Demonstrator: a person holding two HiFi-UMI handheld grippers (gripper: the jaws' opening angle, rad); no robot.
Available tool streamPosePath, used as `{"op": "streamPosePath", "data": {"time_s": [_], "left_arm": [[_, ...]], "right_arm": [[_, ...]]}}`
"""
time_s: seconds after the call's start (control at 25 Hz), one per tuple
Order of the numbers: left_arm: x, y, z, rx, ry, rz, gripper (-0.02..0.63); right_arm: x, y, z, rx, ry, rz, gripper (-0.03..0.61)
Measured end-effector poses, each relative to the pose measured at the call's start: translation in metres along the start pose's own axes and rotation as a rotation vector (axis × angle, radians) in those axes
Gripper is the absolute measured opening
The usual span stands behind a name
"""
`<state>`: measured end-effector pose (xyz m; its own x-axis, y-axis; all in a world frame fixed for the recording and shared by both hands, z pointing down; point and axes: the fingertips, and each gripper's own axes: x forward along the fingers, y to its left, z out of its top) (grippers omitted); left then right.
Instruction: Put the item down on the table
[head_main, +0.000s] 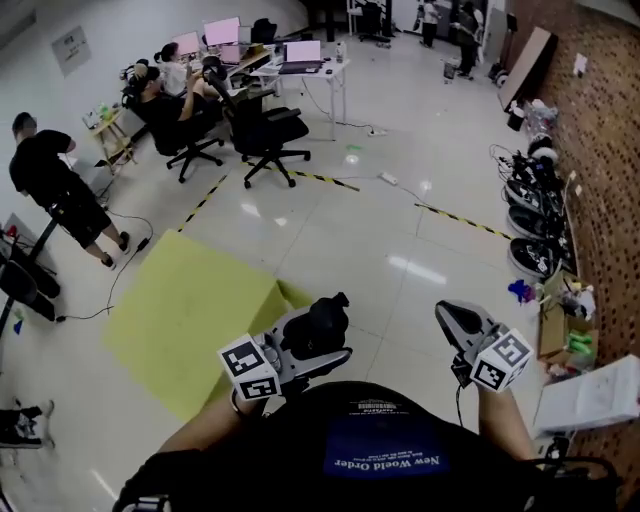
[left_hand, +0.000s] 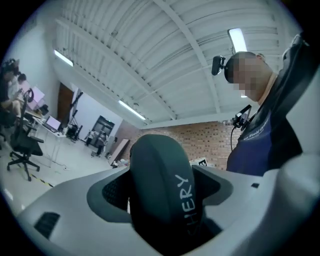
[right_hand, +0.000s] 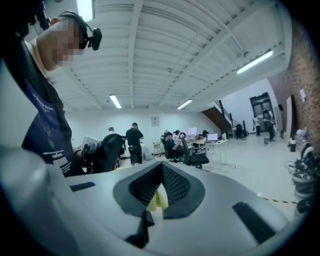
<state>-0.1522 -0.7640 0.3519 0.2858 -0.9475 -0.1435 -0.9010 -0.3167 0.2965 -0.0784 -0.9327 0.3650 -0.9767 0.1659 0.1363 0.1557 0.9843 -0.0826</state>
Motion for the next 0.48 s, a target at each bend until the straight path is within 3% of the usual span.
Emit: {"op": "streamPosePath", "data": {"time_s": [0.24, 0.48], "left_arm": [[0.021, 0.051, 0.019, 0.045, -0.078, 0.235, 0.374], [0.008, 0.074, 0.022, 0.058, -0.109, 0.438, 0.374]], "right_arm": [[0.088, -0.057, 0.021, -0.040, 0.012, 0.271, -0.012], [0.155, -0.061, 0.025, -0.053, 0.024, 0.479, -0.013]]}}
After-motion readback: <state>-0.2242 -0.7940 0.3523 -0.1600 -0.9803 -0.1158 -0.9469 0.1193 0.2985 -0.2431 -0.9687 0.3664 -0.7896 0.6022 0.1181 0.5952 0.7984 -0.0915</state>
